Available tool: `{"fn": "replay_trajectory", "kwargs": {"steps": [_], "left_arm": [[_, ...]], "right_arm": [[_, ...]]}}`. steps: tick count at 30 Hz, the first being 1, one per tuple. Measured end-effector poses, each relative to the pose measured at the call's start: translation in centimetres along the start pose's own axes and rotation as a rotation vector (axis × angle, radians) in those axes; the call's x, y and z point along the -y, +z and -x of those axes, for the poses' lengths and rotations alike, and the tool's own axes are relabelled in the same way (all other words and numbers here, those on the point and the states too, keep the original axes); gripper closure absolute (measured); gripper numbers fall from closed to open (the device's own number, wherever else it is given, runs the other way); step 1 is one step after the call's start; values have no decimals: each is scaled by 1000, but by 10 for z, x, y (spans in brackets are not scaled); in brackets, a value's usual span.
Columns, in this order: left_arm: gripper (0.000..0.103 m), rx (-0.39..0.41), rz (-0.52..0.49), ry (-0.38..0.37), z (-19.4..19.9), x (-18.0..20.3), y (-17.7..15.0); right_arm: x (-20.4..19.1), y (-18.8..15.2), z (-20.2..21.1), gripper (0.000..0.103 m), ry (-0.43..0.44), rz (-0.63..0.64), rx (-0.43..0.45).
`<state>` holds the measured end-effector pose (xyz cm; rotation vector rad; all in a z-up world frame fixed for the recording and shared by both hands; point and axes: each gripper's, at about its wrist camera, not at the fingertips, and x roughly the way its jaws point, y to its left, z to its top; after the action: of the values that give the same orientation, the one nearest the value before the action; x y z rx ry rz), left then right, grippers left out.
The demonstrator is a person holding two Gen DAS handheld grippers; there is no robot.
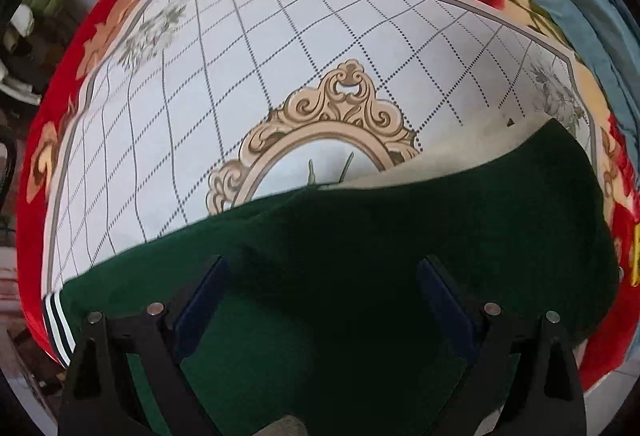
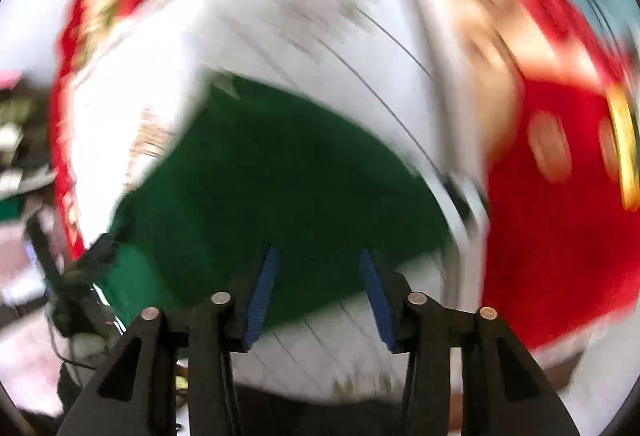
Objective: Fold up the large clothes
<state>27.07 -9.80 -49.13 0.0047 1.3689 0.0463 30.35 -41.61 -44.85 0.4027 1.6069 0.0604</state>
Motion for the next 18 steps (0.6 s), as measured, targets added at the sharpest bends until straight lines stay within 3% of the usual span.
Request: {"fn": "replay_trajectory", "kwargs": {"steps": [2, 5, 9, 14, 17, 18], "left_arm": [[7, -1, 3, 10, -5, 1, 7], [7, 2, -6, 2, -5, -1, 27], [7, 37, -43, -75, -9, -3, 75], [9, -67, -226, -183, -67, 29, 129], [41, -131, -350, -212, -94, 57, 139], [43, -138, -383, -224, -97, 63, 138]], "right_arm": [[-29, 37, -15, 33, 18, 120, 38], [-71, 94, -72, 33, -2, 249, -39], [-92, 116, -101, 33, 23, 318, -78], [-110, 127, -126, 37, -13, 353, -120], [-107, 132, -135, 37, -12, 337, -127], [-102, 132, -131, 37, -3, 326, -125]]}}
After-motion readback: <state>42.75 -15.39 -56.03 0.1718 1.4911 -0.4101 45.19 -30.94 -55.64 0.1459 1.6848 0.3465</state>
